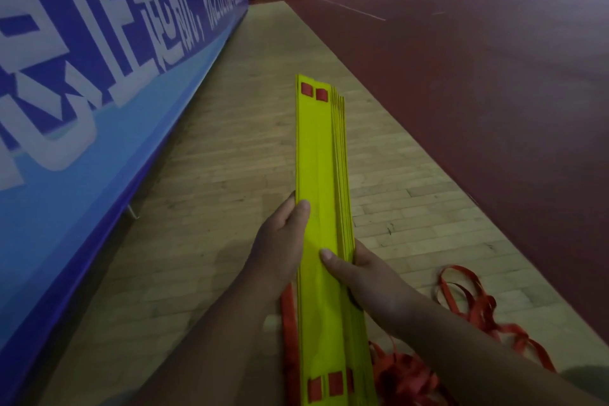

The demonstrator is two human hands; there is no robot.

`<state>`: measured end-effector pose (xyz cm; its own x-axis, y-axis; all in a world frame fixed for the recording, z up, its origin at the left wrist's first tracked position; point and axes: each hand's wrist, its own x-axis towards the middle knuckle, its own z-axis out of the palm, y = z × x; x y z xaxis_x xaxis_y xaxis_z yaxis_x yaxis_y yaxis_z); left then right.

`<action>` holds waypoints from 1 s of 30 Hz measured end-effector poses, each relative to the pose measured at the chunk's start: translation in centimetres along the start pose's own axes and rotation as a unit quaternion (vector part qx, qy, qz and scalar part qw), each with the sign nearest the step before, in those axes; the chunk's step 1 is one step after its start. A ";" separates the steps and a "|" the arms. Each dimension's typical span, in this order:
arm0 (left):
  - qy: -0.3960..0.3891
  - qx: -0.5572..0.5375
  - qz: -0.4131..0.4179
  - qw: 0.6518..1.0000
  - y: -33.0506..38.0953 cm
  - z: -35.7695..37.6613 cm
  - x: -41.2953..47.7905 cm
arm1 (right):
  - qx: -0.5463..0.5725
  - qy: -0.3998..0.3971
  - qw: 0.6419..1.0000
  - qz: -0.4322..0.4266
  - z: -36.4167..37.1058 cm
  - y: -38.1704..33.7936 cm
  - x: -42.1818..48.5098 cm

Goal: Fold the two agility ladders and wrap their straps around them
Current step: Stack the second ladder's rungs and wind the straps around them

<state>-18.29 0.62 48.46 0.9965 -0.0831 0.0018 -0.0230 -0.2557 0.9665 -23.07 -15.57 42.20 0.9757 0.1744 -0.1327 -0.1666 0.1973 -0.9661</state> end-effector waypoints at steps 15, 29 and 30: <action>0.050 0.180 0.061 0.981 -0.4 0.1 0.1 | -0.041 0.052 0.998 -0.023 0.1 0.9 0.0; 0.025 -0.051 -0.089 0.994 -0.5 -0.4 1.1 | -0.040 0.043 0.998 -0.025 0.2 1.0 0.1; 0.029 -0.049 -0.087 0.995 -0.5 -0.4 1.2 | -0.044 0.041 0.998 -0.026 0.2 1.0 0.1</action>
<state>-17.00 1.03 48.09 0.9876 0.0104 -0.1565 0.1561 -0.1662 0.9737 -23.17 -15.18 41.30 0.9916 0.0854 -0.0969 -0.1065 0.1171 -0.9874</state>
